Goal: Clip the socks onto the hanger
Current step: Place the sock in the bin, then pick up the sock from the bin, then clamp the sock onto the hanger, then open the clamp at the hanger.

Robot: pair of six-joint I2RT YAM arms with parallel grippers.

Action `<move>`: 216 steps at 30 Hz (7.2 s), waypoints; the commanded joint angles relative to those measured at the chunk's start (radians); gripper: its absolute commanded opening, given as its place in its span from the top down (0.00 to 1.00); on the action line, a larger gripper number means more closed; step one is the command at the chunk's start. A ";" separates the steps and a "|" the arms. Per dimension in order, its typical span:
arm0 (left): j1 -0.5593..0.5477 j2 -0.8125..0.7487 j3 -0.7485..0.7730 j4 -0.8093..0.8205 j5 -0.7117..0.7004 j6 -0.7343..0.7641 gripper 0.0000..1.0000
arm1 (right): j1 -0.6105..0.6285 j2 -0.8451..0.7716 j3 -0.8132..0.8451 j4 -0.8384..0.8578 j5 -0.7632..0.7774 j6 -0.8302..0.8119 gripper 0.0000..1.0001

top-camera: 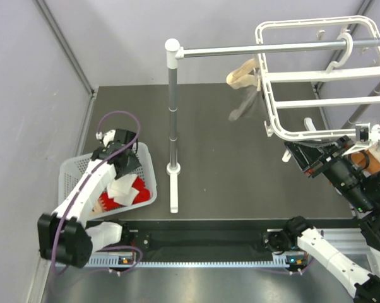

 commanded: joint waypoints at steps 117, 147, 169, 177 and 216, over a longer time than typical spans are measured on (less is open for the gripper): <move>-0.884 0.170 0.485 0.958 0.871 0.279 1.00 | 0.003 0.000 -0.068 -0.020 -0.230 0.040 1.00; -0.909 0.214 0.540 0.977 0.831 0.246 1.00 | 0.003 -0.013 -0.090 -0.007 -0.231 0.055 0.96; -0.907 0.188 0.516 1.010 0.851 0.215 0.69 | 0.002 -0.025 -0.068 -0.030 -0.192 0.046 0.46; -0.909 0.026 0.364 0.951 0.580 0.305 0.34 | 0.003 -0.027 -0.028 -0.072 -0.147 0.012 0.36; -0.926 0.173 0.375 1.380 0.647 0.390 1.00 | 0.002 -0.010 0.165 -0.161 -0.435 -0.092 0.16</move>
